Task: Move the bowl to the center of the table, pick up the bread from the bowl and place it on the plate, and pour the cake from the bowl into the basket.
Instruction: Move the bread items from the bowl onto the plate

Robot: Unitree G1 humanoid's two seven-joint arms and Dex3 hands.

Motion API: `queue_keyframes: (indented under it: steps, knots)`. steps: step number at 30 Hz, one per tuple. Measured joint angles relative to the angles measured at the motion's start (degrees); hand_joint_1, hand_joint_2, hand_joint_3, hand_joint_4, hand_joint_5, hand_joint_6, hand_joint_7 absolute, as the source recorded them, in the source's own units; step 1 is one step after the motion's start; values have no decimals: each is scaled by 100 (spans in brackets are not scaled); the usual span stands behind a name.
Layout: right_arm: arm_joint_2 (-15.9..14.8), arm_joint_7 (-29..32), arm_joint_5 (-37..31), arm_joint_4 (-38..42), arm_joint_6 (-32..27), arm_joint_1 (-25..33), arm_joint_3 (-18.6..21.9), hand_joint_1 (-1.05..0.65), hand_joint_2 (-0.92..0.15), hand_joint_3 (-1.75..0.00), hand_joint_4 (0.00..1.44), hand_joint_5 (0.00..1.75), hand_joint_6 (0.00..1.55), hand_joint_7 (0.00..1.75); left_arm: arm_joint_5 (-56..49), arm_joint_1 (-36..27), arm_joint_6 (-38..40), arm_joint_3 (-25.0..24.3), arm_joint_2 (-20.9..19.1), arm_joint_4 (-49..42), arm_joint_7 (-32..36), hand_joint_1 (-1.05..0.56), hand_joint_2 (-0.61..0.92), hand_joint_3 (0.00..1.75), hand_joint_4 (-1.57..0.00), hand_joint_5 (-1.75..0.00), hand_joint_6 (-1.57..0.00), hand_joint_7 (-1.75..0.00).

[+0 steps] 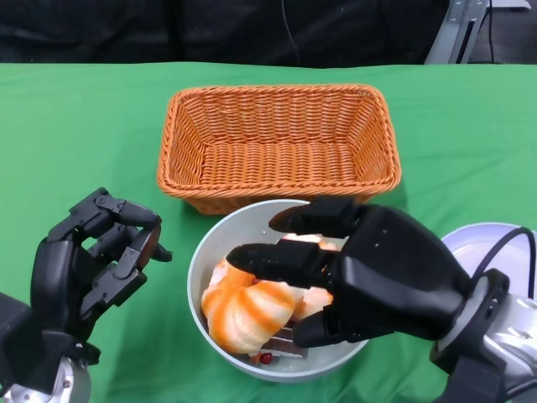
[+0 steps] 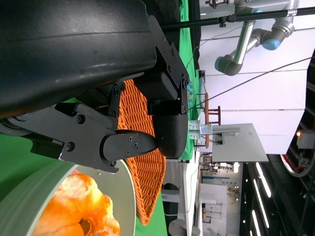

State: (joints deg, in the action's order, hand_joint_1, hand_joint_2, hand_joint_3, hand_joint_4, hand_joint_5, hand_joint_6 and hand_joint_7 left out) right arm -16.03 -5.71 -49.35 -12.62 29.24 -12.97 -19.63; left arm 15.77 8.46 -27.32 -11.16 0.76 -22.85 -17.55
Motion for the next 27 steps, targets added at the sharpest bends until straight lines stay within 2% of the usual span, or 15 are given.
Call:
queue_keyframes:
  steps: [13,27]
  knots:
    - [-147,1615,-1014,1295,406,-410,-533,-75,-92,-1,58,18,57,2,44,-103,31,22,86,264,88,-13,92,40,-72,-150,-79,-116]
    - [-110,2852,-1689,2616,48,-1010,-1243,-70,-88,0,62,24,64,3,275,-117,9,-77,190,381,112,-17,89,42,-72,-156,-78,-118]
